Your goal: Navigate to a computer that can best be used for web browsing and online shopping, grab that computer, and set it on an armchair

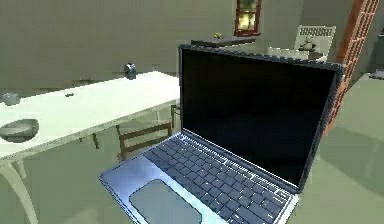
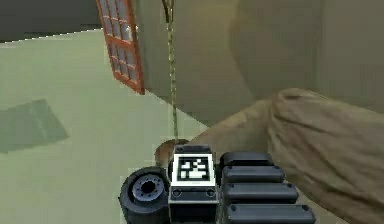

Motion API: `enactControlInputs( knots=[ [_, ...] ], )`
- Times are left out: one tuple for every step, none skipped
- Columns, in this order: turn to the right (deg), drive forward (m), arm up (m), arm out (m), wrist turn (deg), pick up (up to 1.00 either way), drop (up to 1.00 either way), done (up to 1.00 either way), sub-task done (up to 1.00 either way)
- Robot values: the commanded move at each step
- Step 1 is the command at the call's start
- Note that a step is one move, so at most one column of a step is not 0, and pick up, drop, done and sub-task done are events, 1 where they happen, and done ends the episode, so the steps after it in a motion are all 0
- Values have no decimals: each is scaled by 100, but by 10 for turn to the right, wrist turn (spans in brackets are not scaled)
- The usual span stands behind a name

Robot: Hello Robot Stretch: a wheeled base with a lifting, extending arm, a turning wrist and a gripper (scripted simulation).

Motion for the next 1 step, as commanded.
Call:
enactControlInputs(
  knots=[
    [450,0,0,0,0,0,0,0,0]
  ],
)
